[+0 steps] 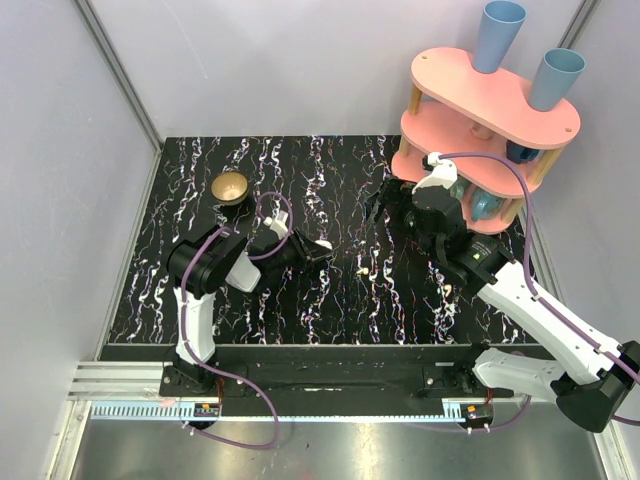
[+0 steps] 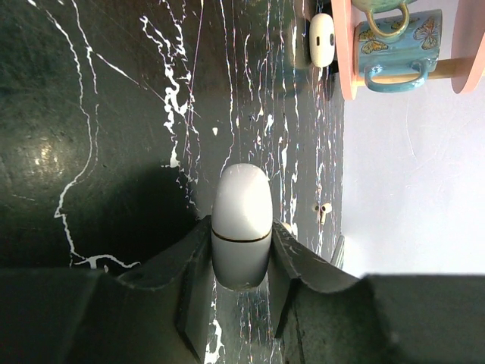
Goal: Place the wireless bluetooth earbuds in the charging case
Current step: Place the charging case with the earbuds at the center of the board, then pick up the charging case from the corner of the board.
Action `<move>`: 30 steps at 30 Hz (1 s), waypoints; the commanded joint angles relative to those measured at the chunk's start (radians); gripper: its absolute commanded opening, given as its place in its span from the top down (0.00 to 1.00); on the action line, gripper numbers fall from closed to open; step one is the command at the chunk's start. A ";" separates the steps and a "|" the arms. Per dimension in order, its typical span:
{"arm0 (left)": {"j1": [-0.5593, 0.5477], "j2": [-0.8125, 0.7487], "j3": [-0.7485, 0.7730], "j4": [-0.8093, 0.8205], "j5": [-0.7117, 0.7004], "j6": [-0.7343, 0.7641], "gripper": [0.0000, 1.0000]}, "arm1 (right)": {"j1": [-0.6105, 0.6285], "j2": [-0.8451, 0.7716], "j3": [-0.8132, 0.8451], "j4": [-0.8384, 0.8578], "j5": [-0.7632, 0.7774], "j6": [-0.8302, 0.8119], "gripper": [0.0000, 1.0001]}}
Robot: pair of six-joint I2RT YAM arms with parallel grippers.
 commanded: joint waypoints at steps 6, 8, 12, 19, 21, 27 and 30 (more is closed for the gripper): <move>0.011 0.004 -0.002 0.069 0.012 -0.021 0.59 | -0.010 0.000 0.026 0.013 -0.015 -0.019 0.00; 0.012 0.005 -0.005 0.080 0.015 -0.030 0.56 | -0.010 -0.002 0.025 0.013 -0.016 -0.020 0.00; 0.012 0.008 -0.005 0.081 0.015 -0.040 0.54 | -0.013 -0.008 0.023 0.011 -0.013 -0.025 0.00; 0.014 -0.004 -0.009 0.103 0.034 -0.047 0.54 | -0.013 -0.017 0.020 0.013 -0.007 -0.025 0.00; 0.012 -0.025 -0.008 0.097 0.043 -0.040 0.53 | -0.013 -0.019 0.018 0.013 -0.004 -0.025 0.00; 0.011 -0.153 0.003 -0.027 0.078 0.060 0.53 | -0.022 -0.013 0.012 0.005 0.045 -0.014 0.00; 0.011 -0.266 0.014 -0.184 0.066 0.155 0.53 | -0.033 -0.005 0.012 -0.009 0.068 0.000 0.00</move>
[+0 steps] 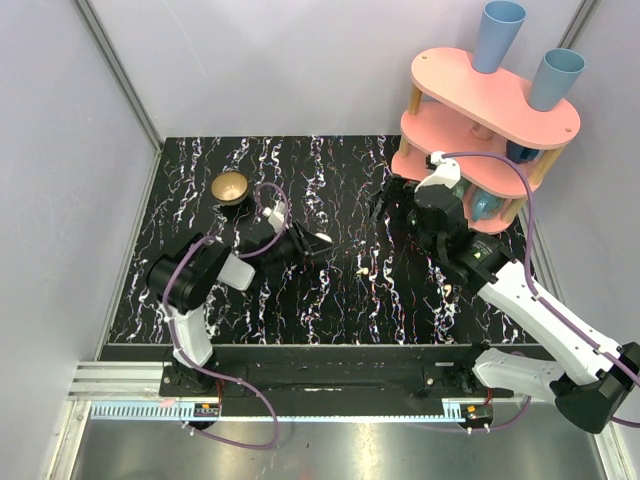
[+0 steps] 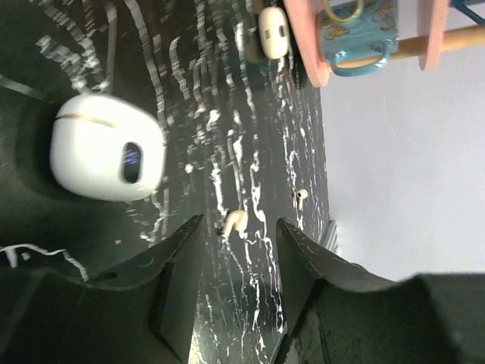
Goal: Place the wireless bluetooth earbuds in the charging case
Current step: Pick up the charging case from the corner of the board.
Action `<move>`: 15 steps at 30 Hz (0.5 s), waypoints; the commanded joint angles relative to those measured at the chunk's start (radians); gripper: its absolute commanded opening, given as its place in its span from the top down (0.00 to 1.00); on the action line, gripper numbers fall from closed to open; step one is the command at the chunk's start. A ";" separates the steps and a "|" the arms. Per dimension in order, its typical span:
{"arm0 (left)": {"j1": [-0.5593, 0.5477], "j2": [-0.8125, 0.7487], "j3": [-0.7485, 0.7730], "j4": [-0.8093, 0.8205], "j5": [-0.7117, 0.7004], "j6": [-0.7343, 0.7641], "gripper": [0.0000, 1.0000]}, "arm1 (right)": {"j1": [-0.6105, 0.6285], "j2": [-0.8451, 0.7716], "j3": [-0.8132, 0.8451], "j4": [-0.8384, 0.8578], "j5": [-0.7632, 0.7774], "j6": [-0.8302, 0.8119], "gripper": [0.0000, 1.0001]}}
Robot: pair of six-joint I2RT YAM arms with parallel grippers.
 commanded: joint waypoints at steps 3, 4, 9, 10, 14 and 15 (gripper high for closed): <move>0.004 -0.278 0.052 -0.290 0.008 0.236 0.53 | -0.049 0.009 0.009 -0.030 0.074 0.027 0.00; 0.004 -0.310 0.055 -0.323 -0.003 0.259 0.53 | -0.075 0.014 0.008 -0.042 0.067 0.034 0.00; 0.004 -0.524 0.042 -0.465 -0.089 0.344 0.51 | -0.203 0.075 -0.038 -0.047 -0.042 0.040 0.00; 0.004 -0.548 0.038 -0.474 -0.093 0.354 0.51 | -0.221 0.084 -0.046 -0.047 -0.058 0.034 0.00; 0.012 -0.678 0.021 -0.523 -0.123 0.390 0.50 | -0.275 0.165 -0.058 -0.042 -0.124 -0.068 0.00; 0.012 -0.698 0.018 -0.528 -0.141 0.391 0.49 | -0.279 0.178 -0.060 -0.044 -0.113 -0.088 0.00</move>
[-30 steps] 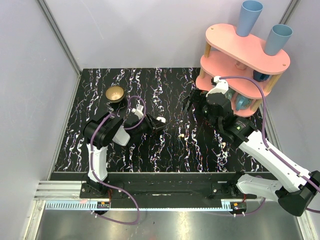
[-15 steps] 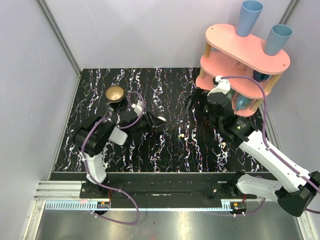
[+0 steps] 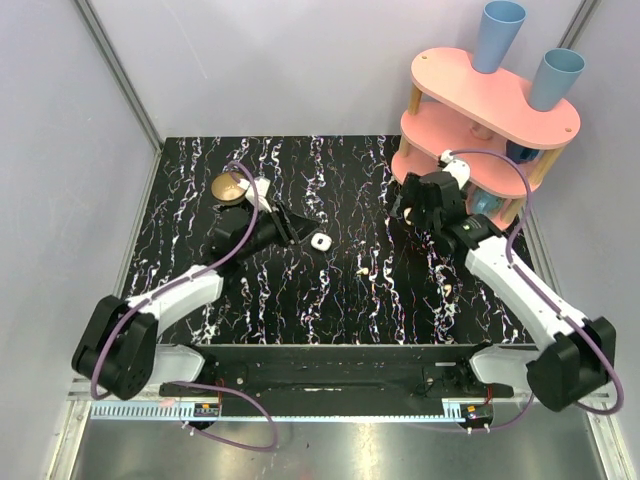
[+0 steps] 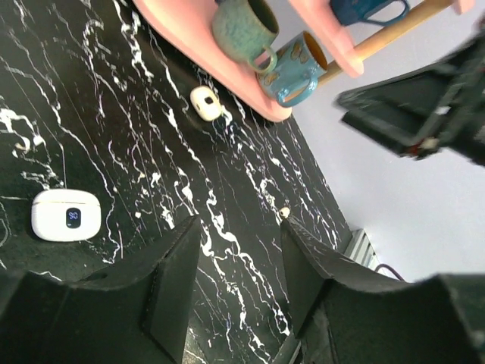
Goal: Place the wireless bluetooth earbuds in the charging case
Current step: Pick up the charging case from the corner of the board.
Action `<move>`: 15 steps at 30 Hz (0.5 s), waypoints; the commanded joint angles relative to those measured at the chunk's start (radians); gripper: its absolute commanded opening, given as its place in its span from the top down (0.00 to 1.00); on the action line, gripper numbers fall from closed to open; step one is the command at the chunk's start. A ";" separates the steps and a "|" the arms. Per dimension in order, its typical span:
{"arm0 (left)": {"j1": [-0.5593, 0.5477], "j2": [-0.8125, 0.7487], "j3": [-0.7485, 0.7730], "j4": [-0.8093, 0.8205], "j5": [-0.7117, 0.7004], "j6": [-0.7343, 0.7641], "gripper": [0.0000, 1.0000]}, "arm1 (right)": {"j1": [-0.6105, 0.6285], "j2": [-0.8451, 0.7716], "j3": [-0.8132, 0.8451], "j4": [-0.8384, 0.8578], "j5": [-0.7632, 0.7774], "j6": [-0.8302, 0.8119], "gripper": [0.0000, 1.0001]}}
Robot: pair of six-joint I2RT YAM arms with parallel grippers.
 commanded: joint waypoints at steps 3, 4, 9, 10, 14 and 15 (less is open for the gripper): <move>0.020 -0.159 -0.013 -0.080 -0.096 0.071 0.48 | -0.033 0.093 -0.014 -0.001 -0.044 -0.172 0.10; 0.021 -0.188 -0.018 -0.081 -0.101 0.074 0.48 | -0.035 0.104 -0.014 -0.001 -0.031 -0.204 0.11; 0.029 -0.262 -0.051 -0.078 -0.118 0.082 0.46 | -0.033 0.164 -0.014 0.002 0.051 -0.308 0.00; 0.032 -0.286 -0.061 -0.090 -0.118 0.086 0.46 | -0.036 0.165 -0.011 -0.006 0.080 -0.318 0.00; 0.058 -0.351 -0.077 -0.144 -0.149 0.128 0.41 | -0.036 0.233 0.077 -0.092 0.103 -0.312 0.00; 0.063 -0.366 -0.081 -0.156 -0.153 0.136 0.40 | -0.036 0.253 0.097 -0.128 0.136 -0.286 0.00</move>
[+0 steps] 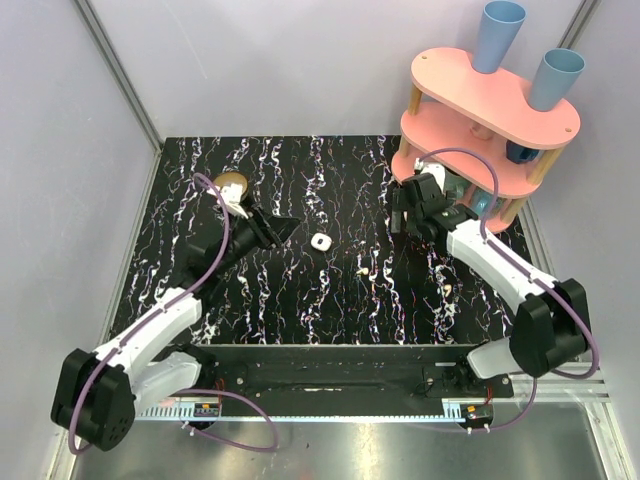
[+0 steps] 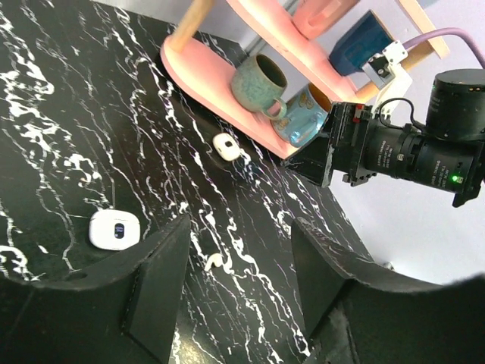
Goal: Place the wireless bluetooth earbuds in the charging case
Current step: Pick up the charging case from the corner of the board.
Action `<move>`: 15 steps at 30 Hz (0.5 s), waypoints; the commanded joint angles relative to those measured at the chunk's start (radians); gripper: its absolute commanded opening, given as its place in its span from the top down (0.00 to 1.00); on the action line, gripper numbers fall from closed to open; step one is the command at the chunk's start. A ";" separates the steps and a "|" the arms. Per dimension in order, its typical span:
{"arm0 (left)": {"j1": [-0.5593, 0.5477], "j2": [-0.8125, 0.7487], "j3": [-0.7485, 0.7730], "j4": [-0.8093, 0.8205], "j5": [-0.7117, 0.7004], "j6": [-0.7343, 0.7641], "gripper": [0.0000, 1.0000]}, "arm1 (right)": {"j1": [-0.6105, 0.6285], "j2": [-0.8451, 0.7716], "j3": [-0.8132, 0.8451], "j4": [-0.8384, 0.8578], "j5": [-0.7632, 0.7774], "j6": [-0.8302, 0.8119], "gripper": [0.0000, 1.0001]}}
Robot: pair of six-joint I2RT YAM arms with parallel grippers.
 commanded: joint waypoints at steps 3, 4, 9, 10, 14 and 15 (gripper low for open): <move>0.046 -0.120 -0.028 -0.079 -0.071 0.084 0.36 | -0.019 0.136 0.166 -0.118 0.090 -0.026 0.00; 0.053 -0.151 -0.034 -0.106 -0.079 0.104 0.34 | -0.022 0.170 0.192 -0.125 0.090 -0.031 0.00; 0.072 -0.241 -0.034 -0.239 -0.156 0.176 0.18 | -0.066 0.219 0.229 -0.099 0.033 -0.022 0.00; 0.078 -0.254 -0.034 -0.253 -0.169 0.196 0.16 | -0.077 0.219 0.220 -0.079 0.003 -0.041 0.00; 0.083 -0.319 -0.026 -0.327 -0.261 0.243 0.01 | -0.094 0.193 0.115 0.132 0.016 -0.169 0.00; 0.084 -0.342 -0.025 -0.350 -0.277 0.263 0.01 | -0.103 0.201 0.114 0.122 0.004 -0.160 0.00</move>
